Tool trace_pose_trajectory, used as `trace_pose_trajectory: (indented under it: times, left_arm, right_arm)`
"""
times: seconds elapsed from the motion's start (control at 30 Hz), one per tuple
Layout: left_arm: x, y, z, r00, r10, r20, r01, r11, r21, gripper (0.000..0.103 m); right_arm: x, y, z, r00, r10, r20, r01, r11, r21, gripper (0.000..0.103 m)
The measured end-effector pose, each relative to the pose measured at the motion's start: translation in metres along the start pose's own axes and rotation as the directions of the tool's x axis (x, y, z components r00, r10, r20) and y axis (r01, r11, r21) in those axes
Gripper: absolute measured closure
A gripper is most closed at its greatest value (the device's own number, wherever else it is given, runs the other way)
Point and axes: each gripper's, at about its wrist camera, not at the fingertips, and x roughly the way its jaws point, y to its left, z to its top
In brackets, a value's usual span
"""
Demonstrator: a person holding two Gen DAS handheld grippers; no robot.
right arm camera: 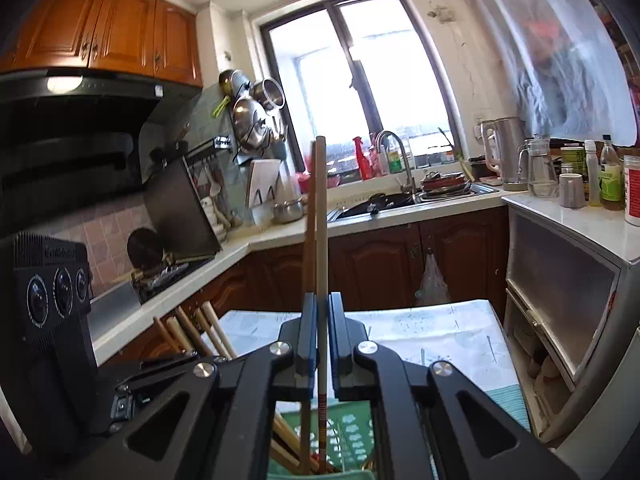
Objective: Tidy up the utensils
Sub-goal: 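Lower both chopsticks into the green holder and open both tools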
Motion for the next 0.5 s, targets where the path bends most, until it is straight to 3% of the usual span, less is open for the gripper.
trace_pose_trajectory:
  times: [0.1, 0.3, 0.43, 0.5]
  left_arm:
    - [-0.013, 0.000, -0.007, 1.000, 0.014, 0.002, -0.014, 1.000, 0.014, 0.056]
    - [-0.046, -0.001, -0.016, 0.998, 0.057, 0.001, -0.057, 0.996, 0.065, 0.052]
    - [-0.067, 0.009, -0.019, 0.997, 0.078, -0.008, -0.078, 0.997, 0.014, 0.051]
    - [-0.076, 0.018, -0.021, 0.997, 0.081, -0.016, -0.082, 0.996, -0.030, 0.050]
  right_arm:
    - [0.001, 0.001, -0.003, 0.998, 0.029, -0.048, -0.029, 1.000, -0.005, 0.098]
    - [0.003, 0.002, -0.009, 0.988, 0.067, -0.137, -0.065, 0.998, 0.020, 0.097]
    - [0.006, 0.004, -0.012, 0.981, 0.066, -0.180, -0.063, 0.998, 0.026, 0.096]
    - [0.008, 0.006, -0.013, 0.980, 0.031, -0.195, -0.029, 0.999, 0.014, 0.082]
